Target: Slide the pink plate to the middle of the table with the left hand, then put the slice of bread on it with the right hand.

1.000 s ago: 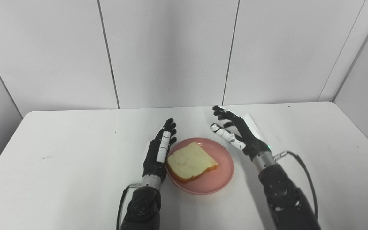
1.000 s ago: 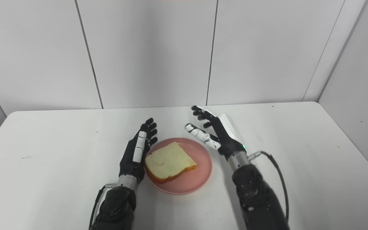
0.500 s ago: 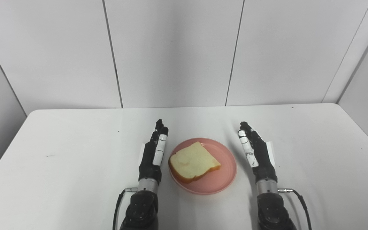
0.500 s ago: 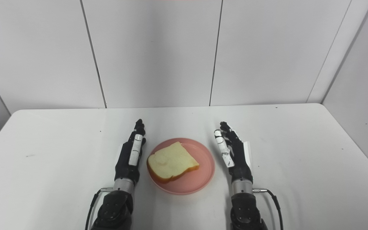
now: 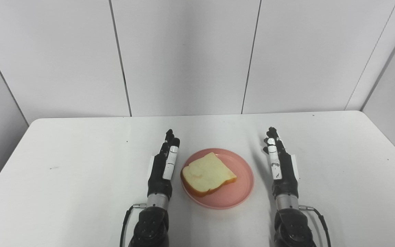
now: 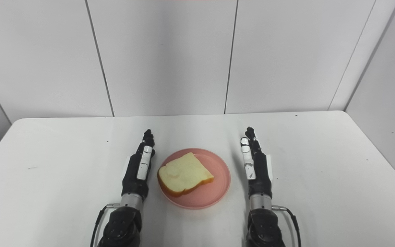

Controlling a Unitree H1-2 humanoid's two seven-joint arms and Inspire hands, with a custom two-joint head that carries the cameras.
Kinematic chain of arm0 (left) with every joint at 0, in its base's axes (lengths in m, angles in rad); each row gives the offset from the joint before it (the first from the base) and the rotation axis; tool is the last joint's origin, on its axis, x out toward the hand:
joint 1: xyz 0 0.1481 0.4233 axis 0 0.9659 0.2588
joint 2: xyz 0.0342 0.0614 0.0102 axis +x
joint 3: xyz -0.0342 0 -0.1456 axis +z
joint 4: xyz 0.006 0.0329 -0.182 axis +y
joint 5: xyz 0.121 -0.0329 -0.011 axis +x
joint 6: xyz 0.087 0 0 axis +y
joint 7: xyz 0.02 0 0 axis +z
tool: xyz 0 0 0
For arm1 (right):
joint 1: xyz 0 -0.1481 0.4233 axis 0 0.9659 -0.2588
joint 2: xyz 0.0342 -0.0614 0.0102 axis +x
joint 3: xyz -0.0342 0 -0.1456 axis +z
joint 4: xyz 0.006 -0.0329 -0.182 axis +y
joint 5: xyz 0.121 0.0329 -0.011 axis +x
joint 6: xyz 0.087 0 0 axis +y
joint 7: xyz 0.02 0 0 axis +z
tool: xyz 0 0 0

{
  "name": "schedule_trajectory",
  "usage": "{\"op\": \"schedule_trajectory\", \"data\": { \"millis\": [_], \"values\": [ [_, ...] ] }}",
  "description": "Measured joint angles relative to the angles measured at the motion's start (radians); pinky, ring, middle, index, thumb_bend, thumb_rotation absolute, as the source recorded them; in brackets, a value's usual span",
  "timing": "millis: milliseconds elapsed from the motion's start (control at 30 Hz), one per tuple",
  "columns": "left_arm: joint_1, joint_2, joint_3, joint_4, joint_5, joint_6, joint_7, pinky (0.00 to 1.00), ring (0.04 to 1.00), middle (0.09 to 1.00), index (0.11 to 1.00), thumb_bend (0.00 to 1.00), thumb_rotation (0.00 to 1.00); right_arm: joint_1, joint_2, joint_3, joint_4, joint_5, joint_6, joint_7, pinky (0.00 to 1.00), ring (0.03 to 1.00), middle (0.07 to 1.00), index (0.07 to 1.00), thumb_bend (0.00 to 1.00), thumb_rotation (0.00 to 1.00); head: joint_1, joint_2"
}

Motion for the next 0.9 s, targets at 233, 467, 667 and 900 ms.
{"op": "schedule_trajectory", "data": {
  "millis": [233,467,667,900],
  "values": [
    [0.001,-0.001,0.0,-0.004,0.002,0.009,0.009,1.0,1.0,1.0,0.952,0.83,0.92,0.0,-0.001,0.008,0.0,0.016,0.017,0.001,0.88,0.897,0.915,0.912,0.75,1.0,0.0,0.003],
    [0.001,-0.001,0.0,-0.005,0.001,0.009,0.009,1.0,1.0,1.0,0.952,0.85,0.92,0.001,-0.003,0.021,-0.005,0.01,0.042,0.001,0.89,0.902,0.914,0.903,0.77,1.0,0.0,0.008],
    [0.001,-0.002,0.0,-0.005,0.001,0.012,0.009,1.0,1.0,0.996,0.948,0.84,0.92,0.011,-0.006,0.033,-0.023,-0.002,0.067,0.001,0.93,0.917,0.927,0.912,0.77,1.0,-0.002,0.009],
    [0.001,-0.002,0.0,-0.005,0.003,0.012,0.01,1.0,1.0,0.997,0.953,0.84,0.92,0.017,-0.006,0.037,-0.038,-0.012,0.094,0.002,0.93,0.912,0.925,0.906,0.76,1.0,-0.002,0.009]
  ]
}}
